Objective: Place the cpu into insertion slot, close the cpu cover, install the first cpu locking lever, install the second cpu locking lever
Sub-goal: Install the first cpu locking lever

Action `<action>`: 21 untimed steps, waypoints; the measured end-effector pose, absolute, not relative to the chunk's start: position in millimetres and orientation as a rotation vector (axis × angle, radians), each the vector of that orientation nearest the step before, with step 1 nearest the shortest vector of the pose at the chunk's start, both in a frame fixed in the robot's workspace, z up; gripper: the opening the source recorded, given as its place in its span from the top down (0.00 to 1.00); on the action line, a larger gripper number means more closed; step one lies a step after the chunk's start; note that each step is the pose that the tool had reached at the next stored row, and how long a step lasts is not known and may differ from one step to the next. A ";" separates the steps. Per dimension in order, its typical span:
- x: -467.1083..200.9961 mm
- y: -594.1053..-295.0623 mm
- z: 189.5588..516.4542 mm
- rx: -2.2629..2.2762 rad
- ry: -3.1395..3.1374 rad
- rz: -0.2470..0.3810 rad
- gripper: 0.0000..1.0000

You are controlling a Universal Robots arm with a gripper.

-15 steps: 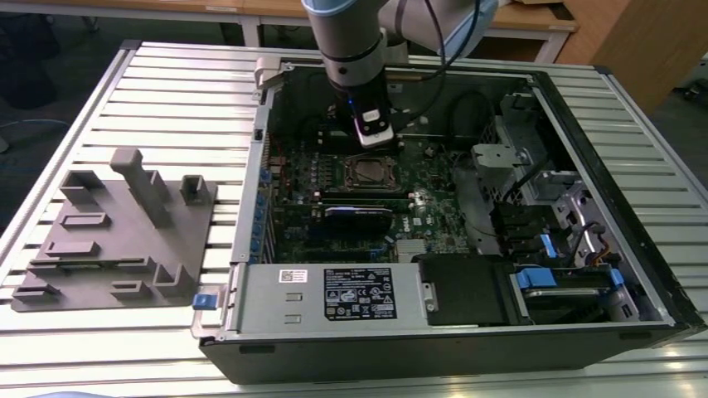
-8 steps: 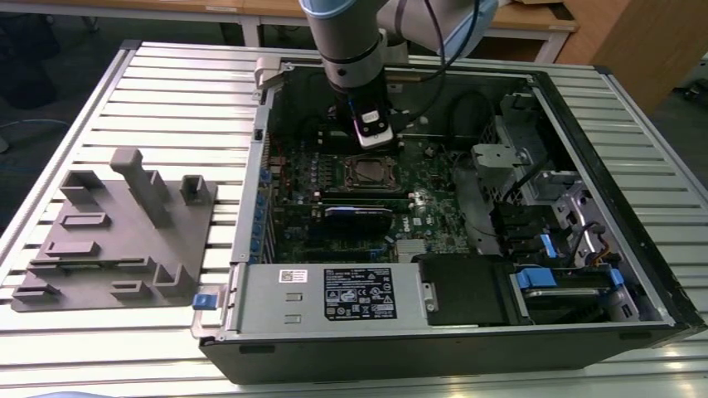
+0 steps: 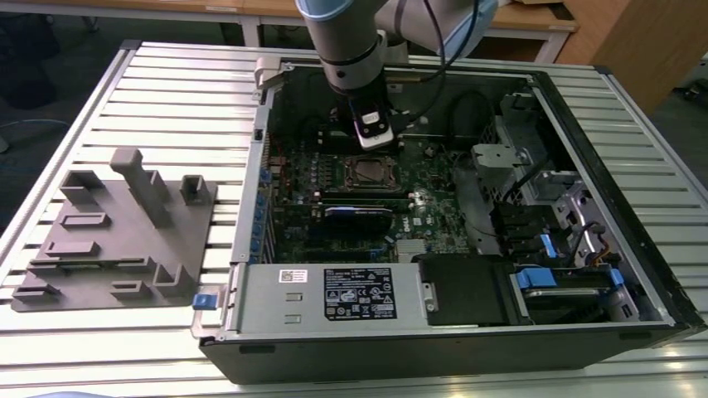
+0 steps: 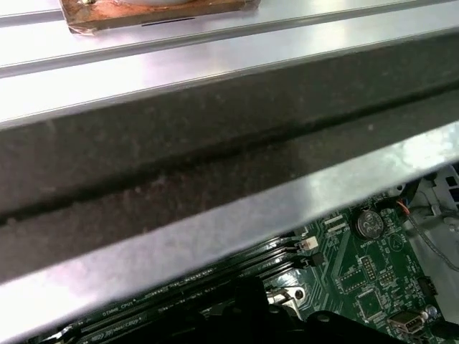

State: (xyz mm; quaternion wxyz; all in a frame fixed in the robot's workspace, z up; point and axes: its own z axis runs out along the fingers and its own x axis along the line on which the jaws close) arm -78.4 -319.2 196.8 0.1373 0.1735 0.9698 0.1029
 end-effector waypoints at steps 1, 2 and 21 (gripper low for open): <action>-78.5 -319.2 196.4 0.501 2.802 0.297 0.89; -78.5 -319.2 196.1 0.499 2.798 0.296 0.89; -84.9 -318.6 193.7 0.499 2.767 0.323 0.89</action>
